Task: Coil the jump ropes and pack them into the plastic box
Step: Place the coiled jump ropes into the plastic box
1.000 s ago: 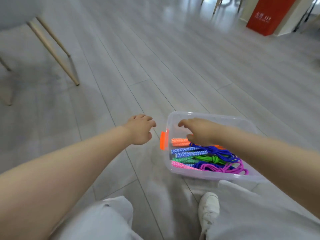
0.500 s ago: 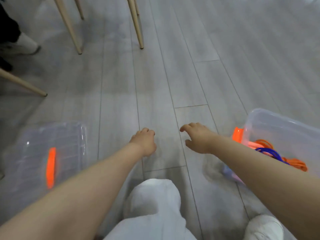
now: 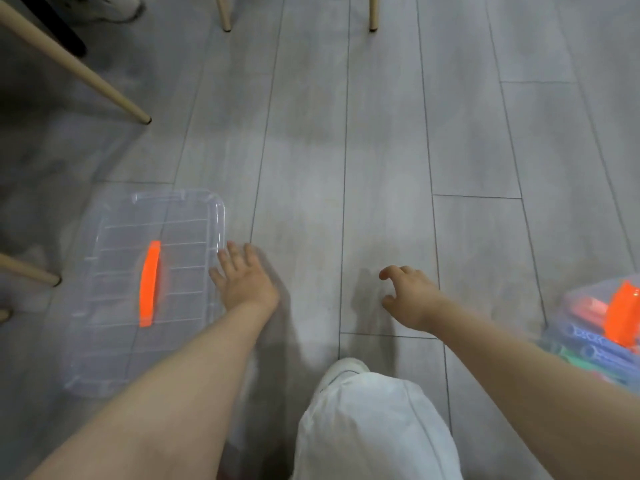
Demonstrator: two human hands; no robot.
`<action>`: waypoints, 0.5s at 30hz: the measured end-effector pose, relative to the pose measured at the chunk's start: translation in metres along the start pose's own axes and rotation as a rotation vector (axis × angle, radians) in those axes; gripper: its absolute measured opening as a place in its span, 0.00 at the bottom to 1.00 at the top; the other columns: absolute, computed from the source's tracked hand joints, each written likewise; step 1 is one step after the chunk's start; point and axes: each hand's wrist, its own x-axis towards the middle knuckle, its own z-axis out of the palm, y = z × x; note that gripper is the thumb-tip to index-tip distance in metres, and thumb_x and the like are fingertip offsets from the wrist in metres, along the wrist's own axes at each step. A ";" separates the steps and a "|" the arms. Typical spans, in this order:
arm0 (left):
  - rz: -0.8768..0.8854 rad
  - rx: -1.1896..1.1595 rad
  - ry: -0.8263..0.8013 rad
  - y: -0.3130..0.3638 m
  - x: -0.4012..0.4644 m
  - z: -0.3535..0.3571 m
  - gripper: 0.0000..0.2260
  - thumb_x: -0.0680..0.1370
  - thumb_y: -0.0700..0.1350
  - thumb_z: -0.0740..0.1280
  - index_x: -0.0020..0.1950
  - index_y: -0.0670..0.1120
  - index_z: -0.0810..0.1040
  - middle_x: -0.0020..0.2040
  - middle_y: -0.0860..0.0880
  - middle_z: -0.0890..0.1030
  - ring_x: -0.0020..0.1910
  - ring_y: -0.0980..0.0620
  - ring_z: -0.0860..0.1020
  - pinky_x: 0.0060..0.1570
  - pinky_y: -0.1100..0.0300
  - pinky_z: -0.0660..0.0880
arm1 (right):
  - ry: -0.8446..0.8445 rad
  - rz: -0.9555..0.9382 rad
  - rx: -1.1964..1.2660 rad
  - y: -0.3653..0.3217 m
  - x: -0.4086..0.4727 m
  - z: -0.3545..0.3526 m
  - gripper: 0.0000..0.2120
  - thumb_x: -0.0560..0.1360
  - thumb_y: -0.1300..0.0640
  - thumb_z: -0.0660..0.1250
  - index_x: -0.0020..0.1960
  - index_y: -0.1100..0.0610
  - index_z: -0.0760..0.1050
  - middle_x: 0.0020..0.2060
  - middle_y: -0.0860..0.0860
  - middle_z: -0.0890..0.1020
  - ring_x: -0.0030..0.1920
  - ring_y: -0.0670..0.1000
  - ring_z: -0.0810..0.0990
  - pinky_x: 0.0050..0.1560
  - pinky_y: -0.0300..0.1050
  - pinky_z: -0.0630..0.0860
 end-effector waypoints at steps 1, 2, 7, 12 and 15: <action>-0.023 -0.012 0.021 -0.006 0.006 0.001 0.37 0.78 0.48 0.61 0.79 0.46 0.42 0.79 0.41 0.39 0.77 0.39 0.41 0.73 0.40 0.43 | -0.008 0.003 0.004 -0.001 0.002 0.003 0.24 0.78 0.54 0.60 0.73 0.53 0.62 0.69 0.55 0.68 0.69 0.57 0.66 0.68 0.51 0.65; -0.051 -0.036 0.033 -0.012 0.011 0.002 0.37 0.77 0.48 0.62 0.79 0.46 0.42 0.79 0.41 0.40 0.77 0.39 0.42 0.73 0.41 0.43 | -0.016 0.006 0.010 -0.002 0.004 0.005 0.24 0.78 0.54 0.60 0.73 0.53 0.62 0.69 0.54 0.69 0.69 0.57 0.66 0.68 0.51 0.66; -0.104 -0.178 -0.042 -0.016 0.027 0.002 0.37 0.77 0.44 0.63 0.79 0.46 0.45 0.78 0.40 0.41 0.77 0.38 0.44 0.73 0.43 0.51 | -0.030 0.019 0.019 -0.004 0.013 0.008 0.24 0.78 0.54 0.60 0.73 0.53 0.61 0.69 0.55 0.69 0.68 0.57 0.66 0.67 0.51 0.66; 0.023 -0.167 0.086 -0.018 0.020 0.014 0.31 0.75 0.38 0.62 0.76 0.50 0.56 0.79 0.44 0.47 0.76 0.41 0.49 0.72 0.43 0.52 | -0.044 0.040 0.029 -0.003 0.018 0.012 0.24 0.78 0.54 0.59 0.73 0.54 0.61 0.68 0.55 0.69 0.67 0.57 0.67 0.67 0.51 0.67; 0.207 -0.130 0.160 -0.016 0.010 0.027 0.30 0.75 0.36 0.61 0.76 0.50 0.59 0.79 0.45 0.50 0.76 0.42 0.51 0.73 0.46 0.56 | -0.042 0.049 0.049 -0.002 0.021 0.017 0.24 0.79 0.55 0.59 0.73 0.54 0.61 0.68 0.56 0.69 0.67 0.57 0.67 0.67 0.51 0.67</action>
